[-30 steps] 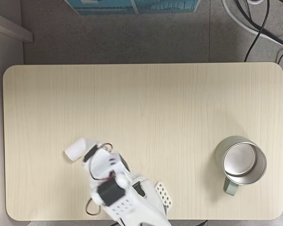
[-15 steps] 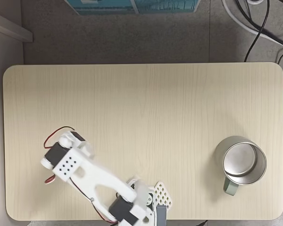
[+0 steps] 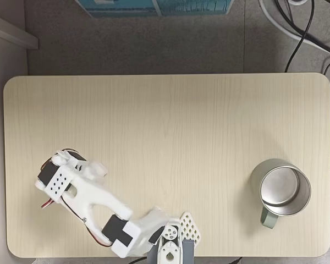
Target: Grasp a dressing and put it in the cup.
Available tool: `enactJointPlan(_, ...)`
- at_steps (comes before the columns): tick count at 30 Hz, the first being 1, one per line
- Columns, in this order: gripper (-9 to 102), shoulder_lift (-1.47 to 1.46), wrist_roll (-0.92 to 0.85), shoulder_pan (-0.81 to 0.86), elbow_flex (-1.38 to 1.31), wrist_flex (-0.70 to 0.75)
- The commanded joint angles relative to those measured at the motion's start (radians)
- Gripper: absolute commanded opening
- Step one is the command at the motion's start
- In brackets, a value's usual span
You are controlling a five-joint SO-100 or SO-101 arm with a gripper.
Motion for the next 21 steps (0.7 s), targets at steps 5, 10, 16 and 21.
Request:
enactJointPlan(5,2,0.048,0.005,-0.023,-0.025,-0.032)
enactJointPlan(10,0,0.04,-0.005,-0.028,-0.037,-0.04)
enactJointPlan(16,0,-0.043,-0.009,-0.014,-0.041,-0.018)
enactJointPlan(21,0,-0.238,-0.025,0.008,0.054,0.155)
